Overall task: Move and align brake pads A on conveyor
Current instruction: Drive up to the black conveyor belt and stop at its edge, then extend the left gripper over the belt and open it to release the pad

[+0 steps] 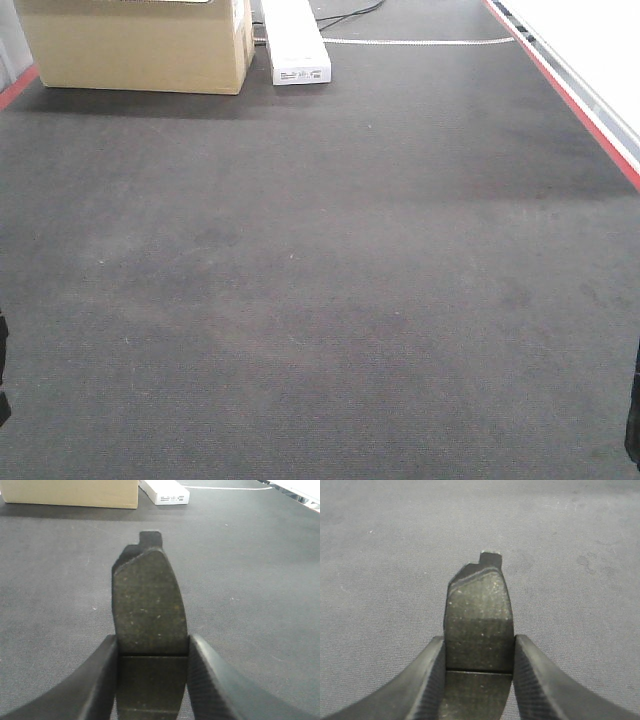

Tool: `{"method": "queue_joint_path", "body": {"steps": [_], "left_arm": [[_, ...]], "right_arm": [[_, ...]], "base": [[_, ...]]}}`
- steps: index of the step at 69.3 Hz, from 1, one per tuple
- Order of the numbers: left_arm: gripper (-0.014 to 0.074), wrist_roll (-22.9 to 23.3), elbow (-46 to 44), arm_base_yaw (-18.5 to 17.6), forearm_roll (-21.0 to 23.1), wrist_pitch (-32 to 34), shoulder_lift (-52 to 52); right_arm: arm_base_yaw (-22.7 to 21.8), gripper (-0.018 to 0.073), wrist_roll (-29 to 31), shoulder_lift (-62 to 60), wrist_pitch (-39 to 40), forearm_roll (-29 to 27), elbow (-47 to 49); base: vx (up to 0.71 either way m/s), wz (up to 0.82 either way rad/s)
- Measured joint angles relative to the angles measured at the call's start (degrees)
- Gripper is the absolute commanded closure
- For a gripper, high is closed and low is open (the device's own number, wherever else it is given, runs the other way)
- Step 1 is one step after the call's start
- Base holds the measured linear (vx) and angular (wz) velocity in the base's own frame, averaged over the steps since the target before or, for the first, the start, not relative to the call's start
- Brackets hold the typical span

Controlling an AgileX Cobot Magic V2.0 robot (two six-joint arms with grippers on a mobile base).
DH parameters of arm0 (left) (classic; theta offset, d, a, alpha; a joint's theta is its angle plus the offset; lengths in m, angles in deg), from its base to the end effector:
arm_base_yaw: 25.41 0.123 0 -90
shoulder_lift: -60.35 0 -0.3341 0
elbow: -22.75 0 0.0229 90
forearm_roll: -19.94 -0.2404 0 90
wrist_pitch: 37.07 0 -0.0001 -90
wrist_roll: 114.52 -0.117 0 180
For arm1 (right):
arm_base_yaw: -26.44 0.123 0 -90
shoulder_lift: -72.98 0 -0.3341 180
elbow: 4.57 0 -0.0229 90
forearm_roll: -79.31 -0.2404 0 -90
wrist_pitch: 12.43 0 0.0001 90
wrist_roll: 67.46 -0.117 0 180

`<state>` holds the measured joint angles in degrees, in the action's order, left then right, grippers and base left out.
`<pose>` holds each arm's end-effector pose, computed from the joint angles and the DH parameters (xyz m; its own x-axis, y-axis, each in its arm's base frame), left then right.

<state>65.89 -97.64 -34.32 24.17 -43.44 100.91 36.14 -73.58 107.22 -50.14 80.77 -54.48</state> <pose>0.0976 -0.0163 0.2870 -0.2931 -0.0355 -0.9554 0.1395 0.9870 -0.0794 0.0594 0.0083 0.2964 -0.5317 -0.0031 -0.8469 -0.1098 0.9918 0.0653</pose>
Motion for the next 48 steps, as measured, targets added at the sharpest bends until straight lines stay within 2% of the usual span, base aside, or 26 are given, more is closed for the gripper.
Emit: {"method": "queue_joint_path", "body": {"steps": [26,37,48], "left_arm": [[0.0603,0.0,-0.2,0.0,0.0,-0.2,0.0],[0.0603,0.6,-5.1,0.0,0.0,-6.6,3.3],[0.0599,2.6,-14.2,0.0,0.0,-16.6,14.6]], "right_arm": [[0.0,0.0566,0.0,0.0,0.0,0.0,0.0],[0.0,0.0566,0.0,0.0,0.0,0.0,0.0],[0.0,0.0566,0.0,0.0,0.0,0.0,0.0]], "base": [[0.00,0.00],[0.00,0.00],[0.00,0.00]]}}
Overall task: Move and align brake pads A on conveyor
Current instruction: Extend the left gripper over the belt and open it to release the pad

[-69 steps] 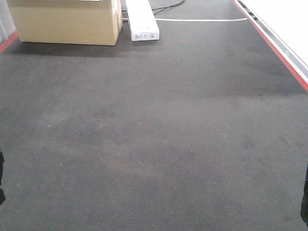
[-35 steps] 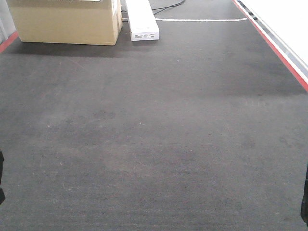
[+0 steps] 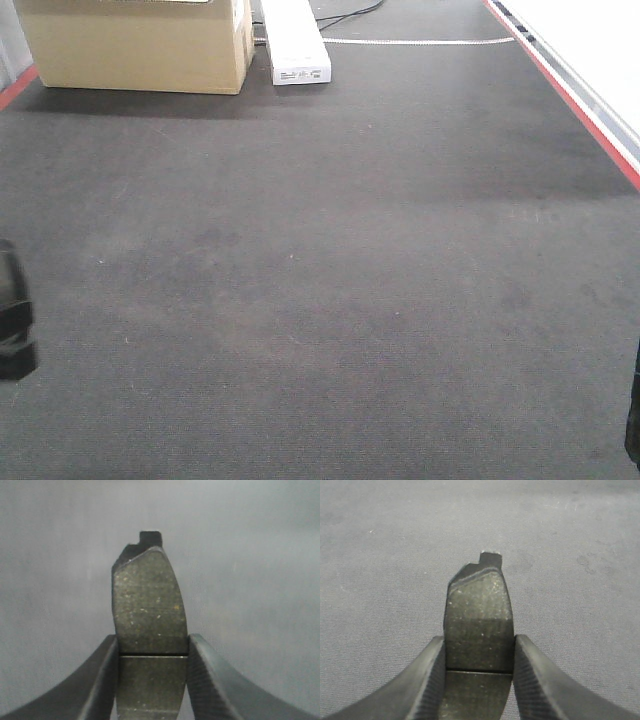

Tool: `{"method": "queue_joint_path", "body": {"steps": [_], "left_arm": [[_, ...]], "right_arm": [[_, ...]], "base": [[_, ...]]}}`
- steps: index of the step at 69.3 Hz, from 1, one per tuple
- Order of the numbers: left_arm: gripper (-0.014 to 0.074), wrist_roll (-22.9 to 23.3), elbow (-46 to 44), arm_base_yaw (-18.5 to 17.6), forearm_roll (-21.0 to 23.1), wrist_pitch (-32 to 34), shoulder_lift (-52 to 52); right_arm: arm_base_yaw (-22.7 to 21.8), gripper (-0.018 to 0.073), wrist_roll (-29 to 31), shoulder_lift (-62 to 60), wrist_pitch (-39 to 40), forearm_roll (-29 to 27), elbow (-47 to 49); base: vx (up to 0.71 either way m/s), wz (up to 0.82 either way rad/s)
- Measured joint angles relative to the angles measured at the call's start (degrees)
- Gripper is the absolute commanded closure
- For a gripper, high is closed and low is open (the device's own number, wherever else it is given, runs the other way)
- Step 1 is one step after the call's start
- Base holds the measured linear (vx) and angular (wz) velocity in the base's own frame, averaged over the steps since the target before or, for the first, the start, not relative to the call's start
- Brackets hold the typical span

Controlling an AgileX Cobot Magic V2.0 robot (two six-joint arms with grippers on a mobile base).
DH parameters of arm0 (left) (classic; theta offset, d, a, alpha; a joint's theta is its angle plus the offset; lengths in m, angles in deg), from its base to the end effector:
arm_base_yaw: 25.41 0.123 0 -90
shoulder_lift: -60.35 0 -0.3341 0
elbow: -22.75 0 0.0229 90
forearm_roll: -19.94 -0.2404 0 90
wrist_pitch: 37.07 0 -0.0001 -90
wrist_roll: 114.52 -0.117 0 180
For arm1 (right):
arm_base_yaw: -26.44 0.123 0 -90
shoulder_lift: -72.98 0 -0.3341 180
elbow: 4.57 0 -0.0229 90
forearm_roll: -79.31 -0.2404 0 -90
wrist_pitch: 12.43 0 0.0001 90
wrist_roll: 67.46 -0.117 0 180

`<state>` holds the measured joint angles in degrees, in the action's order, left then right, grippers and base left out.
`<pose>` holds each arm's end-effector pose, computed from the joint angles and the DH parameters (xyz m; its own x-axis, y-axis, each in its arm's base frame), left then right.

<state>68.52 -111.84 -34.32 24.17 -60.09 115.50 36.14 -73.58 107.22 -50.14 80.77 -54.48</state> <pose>0.1448 -0.0261 0.3110 -0.5632 -0.0339 -0.8256 0.1114 0.9869 -0.1165 0.0594 0.0083 0.2964 -0.5317 -0.0031 -0.8469 -0.1098 0.9918 0.0653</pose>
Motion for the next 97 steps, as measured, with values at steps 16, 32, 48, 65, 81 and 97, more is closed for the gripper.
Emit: {"method": "queue_joint_path", "body": {"steps": [16,32,48,65,81,97], "left_arm": [[0.0592,0.4,-10.5,0.0,0.0,-7.8,19.8],[0.0580,3.1,-17.0,0.0,0.0,-8.3,33.9],[0.0571,4.9,-22.0,0.0,0.0,-8.6,44.5],[0.0514,4.9,-25.9,0.0,0.0,-8.7,53.5],[0.0291,4.0,-31.6,0.0,0.0,-12.7,57.9],[0.0090,1.4,-34.7,0.0,0.0,-15.4,58.7]], "right_arm": [[0.0,0.0566,0.0,0.0,0.0,0.0,0.0],[0.0,0.0566,0.0,0.0,0.0,0.0,0.0],[0.0,0.0566,0.0,0.0,0.0,0.0,0.0],[0.0,0.0566,0.0,0.0,0.0,0.0,0.0],[0.0,0.0566,0.0,0.0,0.0,0.0,0.0],[0.0,0.0566,0.0,0.0,0.0,0.0,0.0]], "base": [[0.00,0.00],[0.00,0.00],[0.00,0.00],[0.00,0.00],[0.00,0.00],[0.00,0.00]]}}
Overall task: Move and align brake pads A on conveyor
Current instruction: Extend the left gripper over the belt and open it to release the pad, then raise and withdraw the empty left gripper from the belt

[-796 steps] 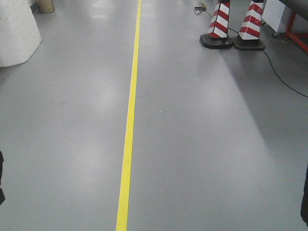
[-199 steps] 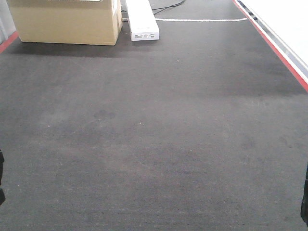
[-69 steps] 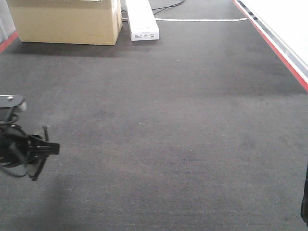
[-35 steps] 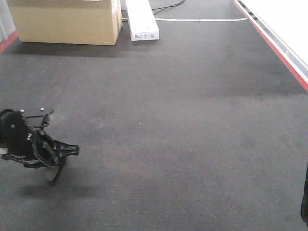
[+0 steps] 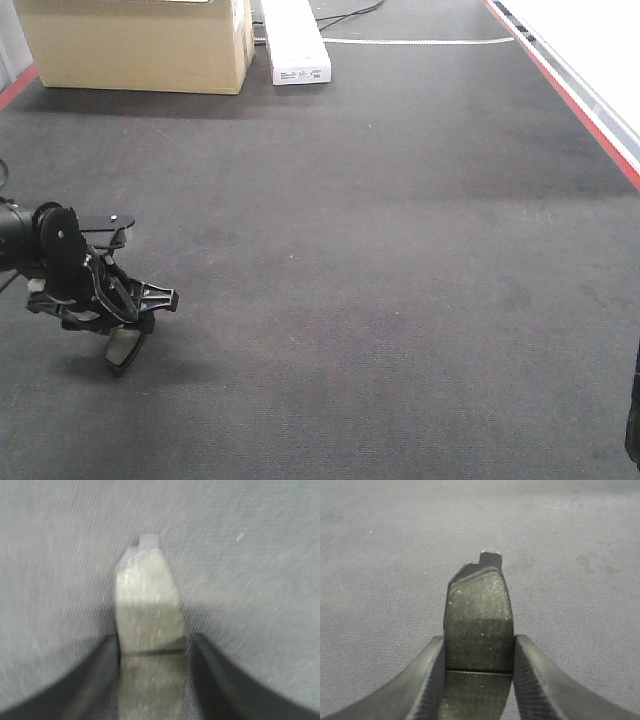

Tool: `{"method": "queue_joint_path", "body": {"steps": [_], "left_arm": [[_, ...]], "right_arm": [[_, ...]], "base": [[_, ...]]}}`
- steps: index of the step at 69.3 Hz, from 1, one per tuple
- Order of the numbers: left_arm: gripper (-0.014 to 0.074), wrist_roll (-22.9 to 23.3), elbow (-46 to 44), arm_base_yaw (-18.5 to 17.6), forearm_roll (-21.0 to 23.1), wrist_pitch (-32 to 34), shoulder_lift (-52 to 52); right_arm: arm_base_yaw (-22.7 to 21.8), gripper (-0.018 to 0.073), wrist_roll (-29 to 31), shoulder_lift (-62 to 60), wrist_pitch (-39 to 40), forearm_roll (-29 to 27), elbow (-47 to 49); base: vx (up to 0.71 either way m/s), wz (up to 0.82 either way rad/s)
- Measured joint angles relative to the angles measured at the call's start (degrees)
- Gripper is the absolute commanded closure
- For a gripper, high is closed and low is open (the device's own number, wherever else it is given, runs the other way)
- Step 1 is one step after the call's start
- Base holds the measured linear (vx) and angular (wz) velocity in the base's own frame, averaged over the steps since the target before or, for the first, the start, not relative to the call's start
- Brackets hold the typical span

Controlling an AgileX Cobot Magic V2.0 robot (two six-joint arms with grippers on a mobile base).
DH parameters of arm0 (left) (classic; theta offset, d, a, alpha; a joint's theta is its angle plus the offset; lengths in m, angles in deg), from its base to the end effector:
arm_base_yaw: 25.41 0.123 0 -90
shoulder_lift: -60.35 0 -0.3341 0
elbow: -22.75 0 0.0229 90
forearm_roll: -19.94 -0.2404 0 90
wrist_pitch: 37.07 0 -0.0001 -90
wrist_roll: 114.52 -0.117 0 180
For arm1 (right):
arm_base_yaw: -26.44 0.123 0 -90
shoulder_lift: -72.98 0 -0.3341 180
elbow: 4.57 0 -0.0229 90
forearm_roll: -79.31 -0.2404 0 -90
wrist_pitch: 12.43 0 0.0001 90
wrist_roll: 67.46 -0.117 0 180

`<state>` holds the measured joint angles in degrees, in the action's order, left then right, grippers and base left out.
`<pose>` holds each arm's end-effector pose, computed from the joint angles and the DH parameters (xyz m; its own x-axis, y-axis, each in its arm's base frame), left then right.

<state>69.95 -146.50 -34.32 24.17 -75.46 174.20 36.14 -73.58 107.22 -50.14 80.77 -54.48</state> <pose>0.3748 -0.0642 0.1992 -0.9584 0.0132 -0.2852 0.0385 0.9958 -0.0832 0.0594 0.0083 0.2964 -0.5317 -0.0031 -0.8469 -0.1098 0.9918 0.0653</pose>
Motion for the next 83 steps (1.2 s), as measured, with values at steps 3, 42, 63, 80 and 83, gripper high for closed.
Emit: {"method": "queue_joint_path", "body": {"steps": [3,42,63,80,83], "left_arm": [[0.0080,-0.5,-0.2,0.0,0.0,-0.5,-0.2],[0.0148,-2.0,12.5,0.0,-0.2,3.6,-35.4],[0.0150,-4.1,26.0,0.0,-1.2,6.2,-56.3],[0.0150,-4.5,37.5,0.0,-1.3,12.1,-76.1],[0.0150,-4.5,38.8,0.0,-1.3,12.4,-78.7]], "right_arm": [[0.0,0.0566,0.0,0.0,0.0,0.0,0.0],[0.0,0.0566,0.0,0.0,0.0,0.0,0.0],[0.0,0.0566,0.0,0.0,0.0,0.0,0.0],[0.0,0.0566,0.0,0.0,0.0,0.0,0.0],[0.0,0.0566,0.0,0.0,0.0,0.0,0.0]], "base": [[0.00,0.00],[0.00,0.00],[0.00,0.00],[0.00,0.00],[0.00,0.00]]}}
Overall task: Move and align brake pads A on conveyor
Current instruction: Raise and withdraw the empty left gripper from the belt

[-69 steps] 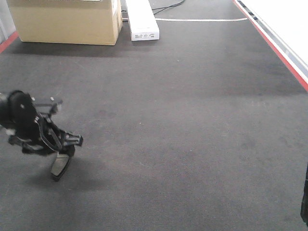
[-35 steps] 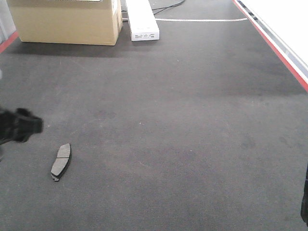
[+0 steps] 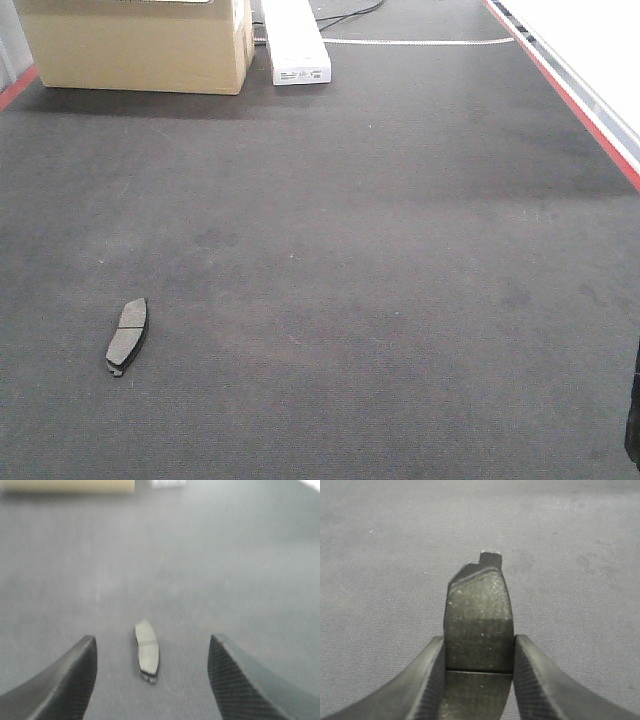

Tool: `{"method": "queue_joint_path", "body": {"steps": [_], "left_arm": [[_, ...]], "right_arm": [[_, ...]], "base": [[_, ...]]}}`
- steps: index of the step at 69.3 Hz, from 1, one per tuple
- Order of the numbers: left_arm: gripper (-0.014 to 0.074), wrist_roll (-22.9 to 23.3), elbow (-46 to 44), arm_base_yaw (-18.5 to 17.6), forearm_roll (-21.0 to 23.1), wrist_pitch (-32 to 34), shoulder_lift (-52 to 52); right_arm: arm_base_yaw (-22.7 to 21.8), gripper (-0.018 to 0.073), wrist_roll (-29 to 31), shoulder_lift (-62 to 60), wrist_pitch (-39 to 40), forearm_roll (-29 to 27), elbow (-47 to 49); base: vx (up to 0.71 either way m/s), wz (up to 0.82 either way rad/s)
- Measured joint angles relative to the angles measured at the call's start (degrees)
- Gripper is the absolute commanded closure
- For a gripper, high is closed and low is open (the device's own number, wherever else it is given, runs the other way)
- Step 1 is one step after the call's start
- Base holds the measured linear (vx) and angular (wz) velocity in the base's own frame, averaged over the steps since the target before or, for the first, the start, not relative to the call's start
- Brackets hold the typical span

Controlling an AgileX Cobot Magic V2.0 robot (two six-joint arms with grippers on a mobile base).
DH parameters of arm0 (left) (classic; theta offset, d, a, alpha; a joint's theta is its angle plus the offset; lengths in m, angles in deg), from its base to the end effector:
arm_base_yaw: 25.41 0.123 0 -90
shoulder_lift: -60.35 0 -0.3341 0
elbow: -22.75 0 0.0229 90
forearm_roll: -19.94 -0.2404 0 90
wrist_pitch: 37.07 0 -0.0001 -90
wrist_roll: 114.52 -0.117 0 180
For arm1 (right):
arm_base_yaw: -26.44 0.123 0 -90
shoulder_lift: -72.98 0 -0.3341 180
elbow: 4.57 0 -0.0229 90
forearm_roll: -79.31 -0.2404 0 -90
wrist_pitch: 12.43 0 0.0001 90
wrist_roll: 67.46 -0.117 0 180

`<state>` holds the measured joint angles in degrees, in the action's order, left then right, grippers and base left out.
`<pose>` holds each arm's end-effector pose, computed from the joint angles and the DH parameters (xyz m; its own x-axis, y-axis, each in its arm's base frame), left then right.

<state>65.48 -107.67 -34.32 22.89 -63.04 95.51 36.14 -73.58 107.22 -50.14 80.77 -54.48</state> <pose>0.0722 -0.0140 0.3188 -0.3566 0.0091 -0.9342 0.1593 0.9859 -0.0512 0.0594 0.0083 0.2964 -0.5317 -0.0031 -0.8469 -0.1098 0.9918 0.0653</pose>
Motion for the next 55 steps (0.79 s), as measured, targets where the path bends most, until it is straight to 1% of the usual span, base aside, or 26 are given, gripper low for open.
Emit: {"method": "queue_joint_path", "body": {"steps": [8,20,28,40,55], "left_arm": [[0.0150,0.0,3.2,0.0,0.0,0.1,-6.8],[0.0150,0.0,6.8,0.0,0.0,-0.8,-12.6],[0.0150,0.0,8.3,0.0,0.0,-1.3,-13.4],[0.0150,0.0,8.3,0.0,0.0,-2.9,-13.3],[0.0150,0.0,8.3,0.0,0.0,-3.3,-13.3]], "right_arm": [[0.0,0.0566,0.0,0.0,0.0,0.0,0.0],[0.0,0.0566,0.0,0.0,0.0,0.0,0.0],[0.0,0.0566,0.0,0.0,0.0,0.0,0.0],[0.0,0.0566,0.0,0.0,0.0,0.0,0.0],[0.0,0.0566,0.0,0.0,0.0,0.0,0.0]], "base": [[0.00,0.00],[0.00,0.00],[0.00,0.00],[0.00,0.00],[0.00,0.00]]}}
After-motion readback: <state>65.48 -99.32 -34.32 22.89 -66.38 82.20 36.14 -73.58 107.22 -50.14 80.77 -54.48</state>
